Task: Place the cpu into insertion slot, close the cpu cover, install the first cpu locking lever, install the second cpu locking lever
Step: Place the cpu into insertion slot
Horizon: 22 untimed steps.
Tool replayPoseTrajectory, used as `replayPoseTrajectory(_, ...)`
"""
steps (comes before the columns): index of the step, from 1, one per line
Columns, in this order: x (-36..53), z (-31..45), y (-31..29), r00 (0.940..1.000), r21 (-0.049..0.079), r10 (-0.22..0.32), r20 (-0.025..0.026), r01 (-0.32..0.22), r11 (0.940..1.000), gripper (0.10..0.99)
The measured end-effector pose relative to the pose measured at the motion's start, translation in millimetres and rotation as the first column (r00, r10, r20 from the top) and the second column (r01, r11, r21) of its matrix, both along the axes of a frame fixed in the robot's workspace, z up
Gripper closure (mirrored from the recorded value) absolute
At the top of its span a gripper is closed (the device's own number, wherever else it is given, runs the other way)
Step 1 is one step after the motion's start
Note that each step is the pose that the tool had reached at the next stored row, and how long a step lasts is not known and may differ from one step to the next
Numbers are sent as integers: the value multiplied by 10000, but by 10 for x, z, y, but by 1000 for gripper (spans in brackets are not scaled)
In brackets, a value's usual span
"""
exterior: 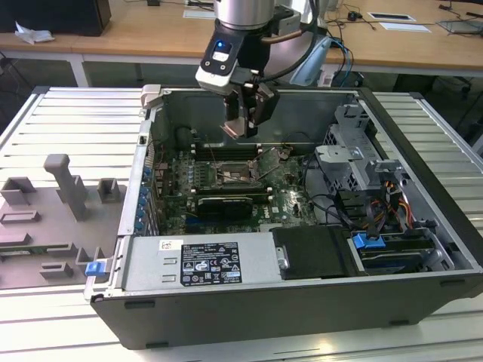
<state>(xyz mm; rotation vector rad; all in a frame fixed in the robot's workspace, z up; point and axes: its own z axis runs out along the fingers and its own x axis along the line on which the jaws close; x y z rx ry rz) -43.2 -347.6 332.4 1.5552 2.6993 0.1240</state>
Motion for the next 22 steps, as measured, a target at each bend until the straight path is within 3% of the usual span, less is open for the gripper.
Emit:
replayPoseTrajectory(6,-7,-74,1,9964,0,-844,1,844,9964,549)
replayPoseTrajectory(12,-14,-184,1,9752,-1,-2212,0,2212,9752,549)
replayPoseTrajectory(15,-18,-208,1,9702,-2,-2423,0,2423,9702,549)
replayPoseTrajectory(22,-20,-240,1,9657,-2,-2598,0,2598,9657,549)
